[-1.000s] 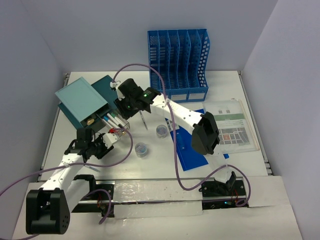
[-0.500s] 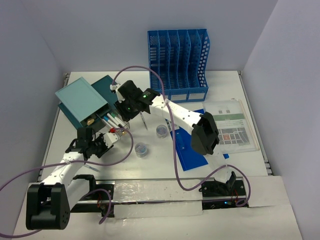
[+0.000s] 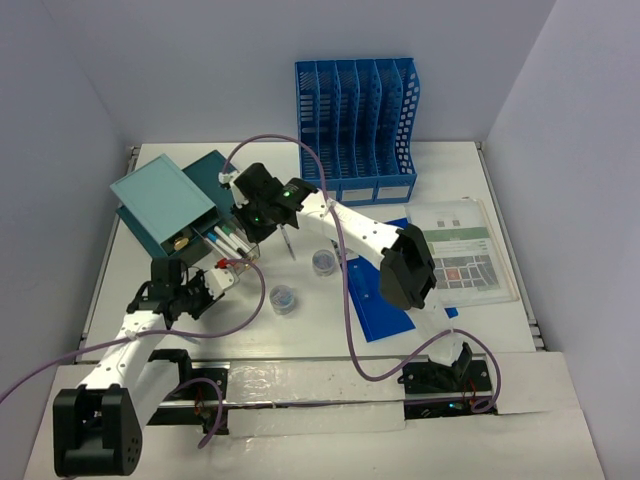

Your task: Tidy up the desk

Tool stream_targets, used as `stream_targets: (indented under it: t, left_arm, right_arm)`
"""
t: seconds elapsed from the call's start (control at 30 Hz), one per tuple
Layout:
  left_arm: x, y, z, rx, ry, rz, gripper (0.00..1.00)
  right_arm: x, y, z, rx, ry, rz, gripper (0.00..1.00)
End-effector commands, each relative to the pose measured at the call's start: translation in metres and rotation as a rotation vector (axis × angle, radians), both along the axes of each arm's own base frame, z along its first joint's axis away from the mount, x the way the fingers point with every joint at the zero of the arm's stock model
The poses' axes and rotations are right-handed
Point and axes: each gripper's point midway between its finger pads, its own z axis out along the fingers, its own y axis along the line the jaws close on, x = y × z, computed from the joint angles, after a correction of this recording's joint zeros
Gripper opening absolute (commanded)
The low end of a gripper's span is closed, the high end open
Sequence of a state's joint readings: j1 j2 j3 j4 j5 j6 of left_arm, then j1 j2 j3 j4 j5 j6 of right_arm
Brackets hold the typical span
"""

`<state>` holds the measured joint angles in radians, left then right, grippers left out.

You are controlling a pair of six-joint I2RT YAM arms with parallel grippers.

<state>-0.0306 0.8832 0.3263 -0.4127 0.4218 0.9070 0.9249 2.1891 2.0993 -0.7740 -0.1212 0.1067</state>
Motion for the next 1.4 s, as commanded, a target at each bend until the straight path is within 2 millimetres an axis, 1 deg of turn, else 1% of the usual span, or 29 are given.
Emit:
stream_targets:
  t: [0.0,0.07,0.17,0.33,0.43,0.53,0.67,0.77,0.87,1.0,1.23,1.37]
  left_arm:
    - [0.001,0.0,0.002,-0.009,0.011,-0.018,0.32]
    - [0.002,0.002,-0.005,-0.001,0.034,-0.008,0.33]
    - [0.004,0.003,-0.01,0.004,0.054,-0.009,0.34]
    - [0.006,0.003,-0.011,0.004,0.051,-0.007,0.35]
    - [0.005,0.004,-0.011,0.008,0.038,-0.004,0.34]
    - [0.005,0.004,-0.009,0.009,0.035,0.005,0.3]
    - [0.005,0.006,-0.008,0.016,0.057,0.007,0.18]
    - [0.004,0.008,-0.005,0.031,0.063,-0.005,0.11]
    - [-0.004,0.007,-0.003,0.036,0.086,-0.04,0.09]
    - [-0.021,-0.001,0.001,0.033,0.08,-0.155,0.09]
    - [-0.025,-0.011,0.008,0.016,0.024,-0.25,0.09]
    - [-0.031,-0.022,0.013,-0.024,0.025,-0.34,0.09]
  right_arm:
    - [0.009,0.002,0.011,0.002,-0.045,-0.011,0.17]
    - [0.011,0.002,0.016,0.008,-0.056,-0.012,0.17]
    - [0.012,0.003,0.018,0.008,-0.063,-0.014,0.17]
    - [0.015,0.003,0.021,0.006,-0.077,-0.02,0.17]
    - [0.018,0.003,0.022,0.01,-0.084,-0.024,0.15]
    - [0.018,0.005,0.024,0.014,-0.087,-0.021,0.15]
    - [0.019,0.005,0.026,0.017,-0.091,-0.019,0.15]
    - [0.019,0.004,0.029,0.019,-0.098,-0.02,0.14]
    - [0.019,0.003,0.029,0.016,-0.099,-0.02,0.15]
    - [0.018,0.005,0.03,0.025,-0.099,-0.017,0.15]
    - [0.018,0.003,0.032,0.024,-0.105,-0.013,0.15]
    - [0.017,0.004,0.034,0.028,-0.107,-0.009,0.18]
